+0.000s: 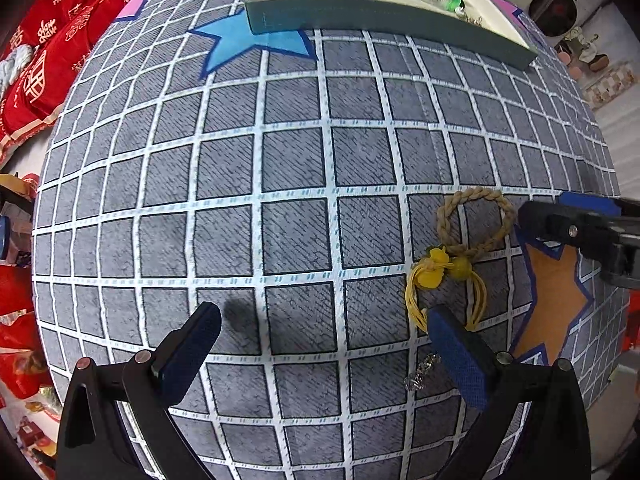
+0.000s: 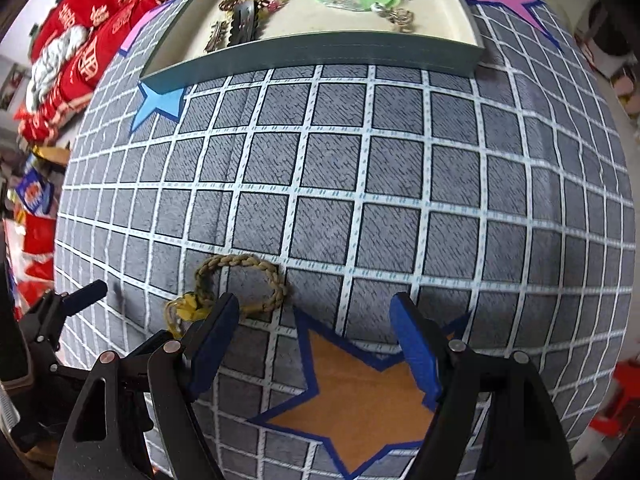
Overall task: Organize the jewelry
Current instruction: 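Move both tools back toward the yellow hair tie and braided bracelet, then grasp the yellow beaded hair tie with the left tool while the right grasps the braided bracelet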
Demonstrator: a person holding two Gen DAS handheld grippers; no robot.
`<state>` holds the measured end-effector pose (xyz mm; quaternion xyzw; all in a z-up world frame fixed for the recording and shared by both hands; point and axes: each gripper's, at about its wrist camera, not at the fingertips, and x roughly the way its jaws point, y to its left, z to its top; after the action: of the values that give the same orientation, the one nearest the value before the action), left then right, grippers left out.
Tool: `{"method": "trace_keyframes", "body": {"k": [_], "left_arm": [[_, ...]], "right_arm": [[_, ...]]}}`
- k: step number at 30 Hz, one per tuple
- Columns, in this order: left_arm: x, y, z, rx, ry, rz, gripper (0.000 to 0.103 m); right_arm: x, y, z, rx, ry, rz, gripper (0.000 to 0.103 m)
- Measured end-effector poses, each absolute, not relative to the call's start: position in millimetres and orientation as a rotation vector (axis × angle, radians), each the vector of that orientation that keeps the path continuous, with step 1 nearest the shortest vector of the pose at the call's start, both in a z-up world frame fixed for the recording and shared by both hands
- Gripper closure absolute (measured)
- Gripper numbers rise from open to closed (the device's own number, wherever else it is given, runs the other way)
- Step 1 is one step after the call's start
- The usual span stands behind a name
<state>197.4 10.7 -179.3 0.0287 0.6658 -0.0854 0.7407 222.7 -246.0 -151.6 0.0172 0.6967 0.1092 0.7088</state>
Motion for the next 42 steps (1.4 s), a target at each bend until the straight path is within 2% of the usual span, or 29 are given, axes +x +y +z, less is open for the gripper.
{"method": "trace_keyframes", "body": {"k": [9,15,18,20,23,24,27,28,29,32,34,36,41,42], "left_arm": [[203.1,1.9,-208.7,0.092,1.461,-0.173,0.0],[213.8,4.8,-209.2,0.099,1.46,-0.171,0.0],[207.8,7.6,-205.7,0.104,1.461,-0.165,0.0],[207.3,3.7,-203.6,0.116,1.463,-0.175,0.0],[208.2,-6.7,-203.5,0.136,1.466,-0.196,0.0],[208.9,-9.7,-202.8,0.137,1.461,-0.2,0.001],[211.8,-16.9,-200.5,0.14,1.454,-0.21,0.008],[213.0,-18.8,-199.8,0.143,1.454,-0.213,0.01],[214.7,-20.2,-199.1,0.145,1.455,-0.219,0.011],[218.0,-29.2,-193.5,0.162,1.442,-0.244,0.024],[218.3,-41.1,-189.3,0.168,1.436,-0.253,0.036],[220.2,-48.4,-184.0,0.177,1.43,-0.267,0.042],[222.1,-66.0,-174.4,0.184,1.433,-0.281,0.044],[216.9,-71.1,-173.6,0.187,1.426,-0.281,0.055]], "right_arm": [[238.0,-208.9,-169.1,-0.094,1.543,0.268,0.023],[239.4,-182.3,-177.0,-0.234,1.509,0.226,0.023],[233.6,-184.7,-176.3,-0.221,1.484,0.217,0.034],[228.3,-191.3,-173.2,-0.226,1.471,0.231,0.048],[220.1,-195.7,-168.8,-0.244,1.462,0.258,0.062],[219.0,-192.7,-168.5,-0.247,1.46,0.264,0.064],[217.6,-181.7,-168.0,-0.245,1.456,0.274,0.08],[217.1,-179.1,-168.2,-0.241,1.455,0.278,0.09],[216.7,-175.4,-168.6,-0.237,1.457,0.28,0.094],[215.9,-157.6,-173.3,-0.21,1.456,0.282,0.095],[214.8,-162.0,-172.9,-0.187,1.461,0.28,0.095],[217.1,-172.6,-175.6,-0.158,1.469,0.276,0.095],[214.2,-183.4,-181.0,-0.131,1.47,0.268,0.095],[214.7,-183.3,-181.1,-0.13,1.47,0.268,0.095]]}}
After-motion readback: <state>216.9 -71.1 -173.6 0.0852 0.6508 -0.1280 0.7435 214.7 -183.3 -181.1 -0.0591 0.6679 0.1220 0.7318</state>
